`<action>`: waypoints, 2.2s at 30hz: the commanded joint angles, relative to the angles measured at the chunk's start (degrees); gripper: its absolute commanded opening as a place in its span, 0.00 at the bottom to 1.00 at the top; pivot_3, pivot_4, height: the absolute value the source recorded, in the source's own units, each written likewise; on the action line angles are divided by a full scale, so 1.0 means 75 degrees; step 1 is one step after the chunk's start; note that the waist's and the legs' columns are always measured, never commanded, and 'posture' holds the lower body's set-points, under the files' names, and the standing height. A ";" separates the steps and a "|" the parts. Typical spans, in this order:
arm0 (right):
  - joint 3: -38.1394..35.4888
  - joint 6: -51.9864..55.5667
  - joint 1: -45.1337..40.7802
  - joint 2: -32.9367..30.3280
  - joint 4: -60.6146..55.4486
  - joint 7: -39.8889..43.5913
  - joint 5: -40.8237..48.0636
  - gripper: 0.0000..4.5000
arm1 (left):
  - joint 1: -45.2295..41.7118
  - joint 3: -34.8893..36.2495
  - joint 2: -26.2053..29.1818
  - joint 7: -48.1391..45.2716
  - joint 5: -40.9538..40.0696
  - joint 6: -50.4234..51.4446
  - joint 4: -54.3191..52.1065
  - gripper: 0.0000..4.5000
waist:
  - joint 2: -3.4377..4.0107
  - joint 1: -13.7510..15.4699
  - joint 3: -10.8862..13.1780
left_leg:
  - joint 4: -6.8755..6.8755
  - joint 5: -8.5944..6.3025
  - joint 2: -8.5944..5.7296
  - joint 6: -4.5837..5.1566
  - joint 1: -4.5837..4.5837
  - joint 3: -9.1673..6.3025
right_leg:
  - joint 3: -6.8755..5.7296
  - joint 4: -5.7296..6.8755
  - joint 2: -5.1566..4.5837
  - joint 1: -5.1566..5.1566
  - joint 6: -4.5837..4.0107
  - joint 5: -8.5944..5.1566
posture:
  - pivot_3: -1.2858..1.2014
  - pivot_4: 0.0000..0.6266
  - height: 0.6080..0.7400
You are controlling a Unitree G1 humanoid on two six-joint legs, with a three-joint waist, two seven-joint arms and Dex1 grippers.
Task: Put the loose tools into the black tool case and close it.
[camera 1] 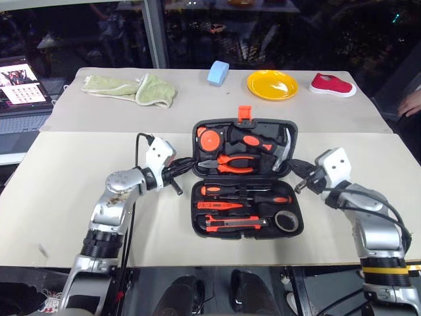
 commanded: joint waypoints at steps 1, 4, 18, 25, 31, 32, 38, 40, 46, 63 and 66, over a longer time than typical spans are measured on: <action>0.0396 -0.1479 0.0116 0.0018 -0.0507 -0.0103 -0.0476 0.00 | 0.0098 -0.0420 -0.0148 0.0306 0.0600 -0.1821 0.0076 0.00 | 0.0000 -0.0004 0.0000 | 0.0000 0.0000 0.0000 -0.0001 0.0004 0.0002 | 0.0007 0.0007 -0.0002 0.0000 -0.0002 0.0001 | 0.52 0.24 0.94; 0.0466 -0.2372 0.0433 0.0002 -0.0345 -0.0373 -0.0938 0.00 | 0.0253 -0.0334 -0.0190 0.0819 0.0991 -0.2846 0.0453 0.00 | 0.0000 0.0001 0.0000 | 0.0000 0.0007 0.0001 -0.0011 0.0014 0.0005 | 0.0049 0.0021 -0.0004 0.0003 -0.0014 0.0009 | 0.52 0.24 0.94; 0.0703 -0.4924 0.1560 -0.0306 0.0154 -0.1270 -0.2221 0.00 | 0.0927 -0.0304 -0.0013 0.1760 0.1669 -0.5011 0.1252 0.00 | -0.0002 -0.0024 -0.0001 | 0.0002 0.0010 0.0012 -0.0010 0.0065 0.0036 | 0.0083 0.0077 -0.0003 0.0024 -0.0019 0.0008 | 0.52 0.24 0.94; 0.0504 -0.4988 0.2250 -0.0651 -0.0330 -0.1009 -0.1861 0.36 | 0.1248 -0.0154 0.0243 0.1619 0.1411 -0.4716 0.0906 0.17 | -0.0003 -0.0014 -0.0001 | 0.0000 -0.0040 0.0032 0.0071 0.0159 0.0035 | 0.0074 0.0054 0.0003 0.0121 -0.0019 -0.0004 | 0.52 0.24 0.94; -0.0884 -0.3547 0.4166 -0.1799 -0.2014 0.0377 0.0274 0.79 | 0.1742 0.0671 0.1065 0.1498 0.0961 -0.4113 0.0378 0.60 | -0.0002 0.0008 0.0000 | -0.0011 -0.0037 0.0033 0.0065 0.0153 0.0035 | 0.0076 0.0035 0.0005 0.0119 -0.0015 -0.0010 | 0.52 0.24 0.94; -0.1267 -0.2966 0.4635 -0.2097 -0.2327 0.0822 0.0895 0.80 | 0.1752 0.0851 0.1258 0.1487 0.0893 -0.3971 0.0410 0.69 | 0.0000 0.0033 0.0001 | -0.0011 -0.0039 0.0036 0.0068 0.0153 0.0031 | 0.0072 0.0024 0.0005 0.0119 -0.0014 -0.0010 | 0.52 0.24 0.94; -0.2482 -0.0540 0.6685 -0.3039 -0.3515 0.2815 0.3277 0.80 | 0.0802 0.0830 0.1777 0.0812 0.0629 -0.3226 0.1634 0.99 | -0.0008 0.0153 -0.0002 | -0.0022 -0.0068 0.0047 0.0112 0.0160 0.0019 | 0.0054 -0.0034 0.0000 0.0140 0.0048 -0.0047 | 0.52 0.24 0.94; -0.2396 -0.0261 0.6798 -0.3041 -0.3738 0.2965 0.3298 0.75 | 0.0373 0.0678 0.1757 0.0563 0.0646 -0.3161 0.2094 1.00 | -0.0011 0.0204 -0.0001 | -0.0022 -0.0068 0.0046 0.0113 0.0160 0.0020 | 0.0055 -0.0033 -0.0004 0.0143 0.0063 -0.0054 | 0.52 0.24 0.94; -0.1002 0.0456 0.6166 -0.2795 -0.4590 0.2646 0.2941 0.31 | -0.1887 -0.0197 0.1193 -0.0633 0.0889 -0.3247 0.4299 0.89 | -0.0031 0.0260 0.0006 | -0.0022 -0.0069 0.0042 0.0112 0.0147 0.0023 | 0.0052 -0.0028 -0.0007 0.0123 0.0046 -0.0043 | 0.52 0.24 0.94; 0.1095 0.0648 0.3229 -0.2151 -0.3676 0.1113 0.0329 0.00 | -0.3582 -0.1669 0.0159 -0.3731 0.1543 -0.4382 0.6127 0.09 | -0.0067 0.0192 0.0007 | 0.0031 -0.0040 0.0018 0.0070 -0.0051 0.0023 | 0.0043 -0.0020 -0.0016 -0.0025 0.0024 -0.0002 | 0.52 0.24 0.94; 0.0972 0.0619 0.2988 -0.1964 -0.3483 0.0865 0.0151 0.00 | -0.3055 -0.1763 0.0433 -0.4714 0.1196 -0.4128 0.5123 0.09 | -0.0066 0.0170 0.0006 | 0.0034 -0.0040 0.0018 0.0071 -0.0050 0.0023 | 0.0043 -0.0018 -0.0017 -0.0025 0.0025 0.0000 | 0.52 0.24 0.94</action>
